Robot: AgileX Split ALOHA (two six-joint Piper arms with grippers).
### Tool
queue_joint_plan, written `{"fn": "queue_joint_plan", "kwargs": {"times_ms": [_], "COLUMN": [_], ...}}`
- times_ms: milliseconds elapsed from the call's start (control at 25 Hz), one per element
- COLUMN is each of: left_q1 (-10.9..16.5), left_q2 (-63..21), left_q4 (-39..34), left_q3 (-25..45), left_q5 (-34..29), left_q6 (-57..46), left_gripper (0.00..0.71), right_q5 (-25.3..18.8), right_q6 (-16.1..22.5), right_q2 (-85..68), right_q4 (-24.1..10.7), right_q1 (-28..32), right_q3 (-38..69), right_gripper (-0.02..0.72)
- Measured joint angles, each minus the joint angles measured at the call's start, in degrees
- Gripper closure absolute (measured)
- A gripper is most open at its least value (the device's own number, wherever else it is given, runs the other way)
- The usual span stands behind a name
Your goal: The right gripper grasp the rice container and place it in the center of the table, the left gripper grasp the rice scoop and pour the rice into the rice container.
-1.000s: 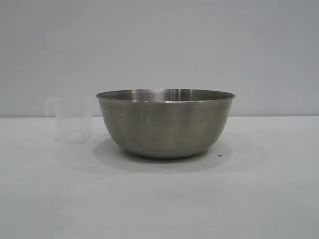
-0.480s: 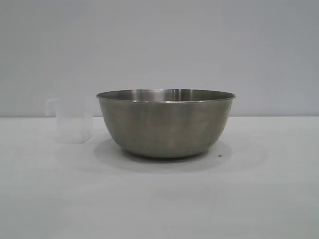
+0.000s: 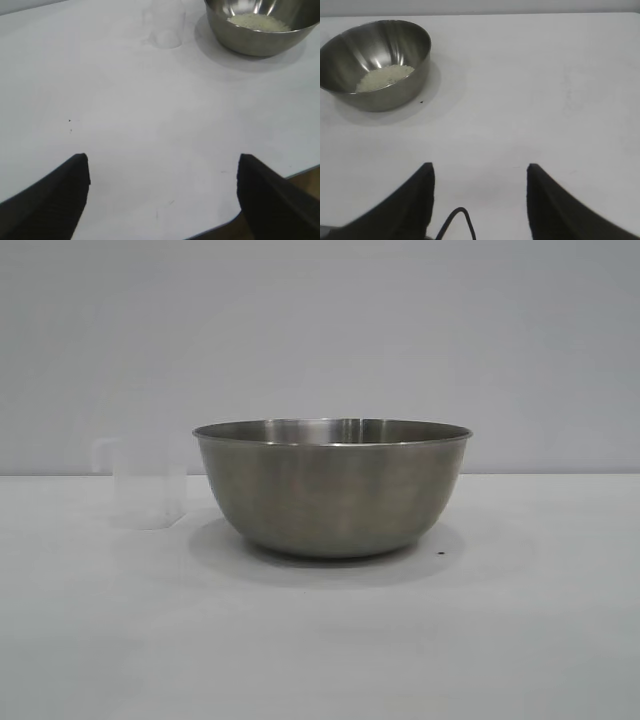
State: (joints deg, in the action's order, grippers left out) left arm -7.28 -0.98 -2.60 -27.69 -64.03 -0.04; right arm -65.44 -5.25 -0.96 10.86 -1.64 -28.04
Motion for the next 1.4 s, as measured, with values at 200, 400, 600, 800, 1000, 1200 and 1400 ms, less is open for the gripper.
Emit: {"fn": "queue_joint_plan", "kwargs": {"times_ms": [200, 400, 600, 800, 1000, 1200, 1400], "left_q1": [7.0, 7.6, 7.6, 7.6, 7.6, 7.6, 7.6], "left_q2": [0.0, 0.0, 0.0, 0.0, 0.0, 0.0, 0.0], "left_q4": [0.0, 0.0, 0.0, 0.0, 0.0, 0.0, 0.0], "left_q3": [0.0, 0.0, 0.0, 0.0, 0.0, 0.0, 0.0], "left_q5": [0.0, 0.0, 0.0, 0.0, 0.0, 0.0, 0.0], "left_q6": [0.1, 0.1, 0.1, 0.1, 0.1, 0.1, 0.1], "left_gripper": [0.179, 0.179, 0.179, 0.179, 0.179, 0.179, 0.179], "right_q5": [0.0, 0.0, 0.0, 0.0, 0.0, 0.0, 0.0], "right_q6": [0.0, 0.0, 0.0, 0.0, 0.0, 0.0, 0.0], "right_q2": [0.0, 0.0, 0.0, 0.0, 0.0, 0.0, 0.0], "right_q4": [0.0, 0.0, 0.0, 0.0, 0.0, 0.0, 0.0], "right_q1": [0.0, 0.0, 0.0, 0.0, 0.0, 0.0, 0.0], "right_q3": [0.0, 0.0, 0.0, 0.0, 0.0, 0.0, 0.0], "right_gripper": [0.348, 0.348, 0.348, 0.348, 0.348, 0.348, 0.348]}}
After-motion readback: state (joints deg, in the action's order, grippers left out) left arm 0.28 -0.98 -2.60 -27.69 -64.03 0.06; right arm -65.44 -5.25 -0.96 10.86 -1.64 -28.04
